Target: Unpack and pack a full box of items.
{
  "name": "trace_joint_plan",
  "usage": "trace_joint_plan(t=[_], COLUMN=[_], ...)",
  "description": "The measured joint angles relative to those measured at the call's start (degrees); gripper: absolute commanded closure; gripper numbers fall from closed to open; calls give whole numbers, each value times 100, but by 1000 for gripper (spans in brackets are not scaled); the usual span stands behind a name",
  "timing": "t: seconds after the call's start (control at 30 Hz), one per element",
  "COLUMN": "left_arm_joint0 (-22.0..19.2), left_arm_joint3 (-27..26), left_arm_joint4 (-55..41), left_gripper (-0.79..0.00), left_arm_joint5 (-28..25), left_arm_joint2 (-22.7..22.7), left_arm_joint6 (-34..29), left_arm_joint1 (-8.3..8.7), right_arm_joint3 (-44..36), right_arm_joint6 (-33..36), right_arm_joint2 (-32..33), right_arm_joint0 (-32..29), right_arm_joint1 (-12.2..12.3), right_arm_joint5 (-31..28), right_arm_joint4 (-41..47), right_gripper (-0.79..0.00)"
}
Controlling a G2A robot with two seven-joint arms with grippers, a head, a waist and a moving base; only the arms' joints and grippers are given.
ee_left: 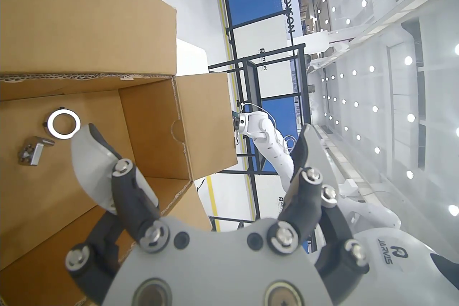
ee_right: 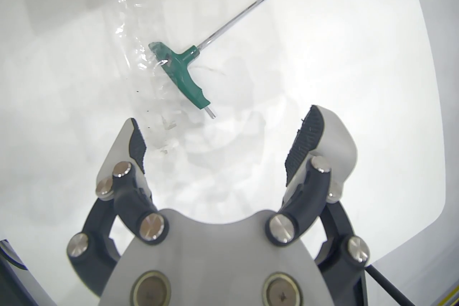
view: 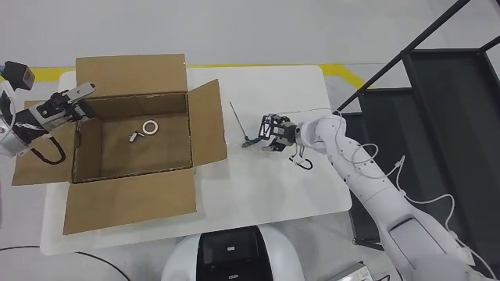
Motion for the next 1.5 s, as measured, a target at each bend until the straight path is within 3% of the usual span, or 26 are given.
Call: trace_joint_plan(t=[0.1,0.33,0.4,0.43,0.5,0.63,0.87,1.03,1.1,1.2,1.5], left_arm_joint0=[0,0,0,0,0,0,0,0,0,0,0], left_arm_joint3=[0,0,0,0,0,0,0,0,0,0,0], left_arm_joint4=[0,0,0,0,0,0,0,0,0,0,0], left_gripper=[-785,-785,-785,-785,-785,-785,-785,-785,-785,-785,-785], left_arm_joint5=[0,0,0,0,0,0,0,0,0,0,0], left_arm_joint2=[0,0,0,0,0,0,0,0,0,0,0], left_arm_joint6=[0,0,0,0,0,0,0,0,0,0,0], left_arm_joint1=[0,0,0,0,0,0,0,0,0,0,0], right_arm_joint3=[6,586,751,822,995,1326,1766,1955,2012,2058,2238], right_arm_joint6=[-51,-782,-944,-989,-1058,-1106,-1113,-1205,-1240,-1288,-1309], right_arm_joint2=[-261,-690,-822,-882,-1009,-1212,-1473,-1656,-1709,-1772,-1986], right_arm_joint0=[145,608,731,786,906,1109,1377,1495,1526,1561,1694], right_arm_joint1=[-18,-138,-185,-207,-264,-386,-562,-656,-687,-734,-906], right_arm_joint5=[-6,-1,11,8,22,119,211,131,137,155,102], right_arm_joint4=[-605,-1044,-1132,-1173,-1232,-1259,-1311,-1411,-1443,-1452,-1460], right_gripper=[-785,-785,-650,-671,-570,-474,-493,-582,-536,-400,-296])
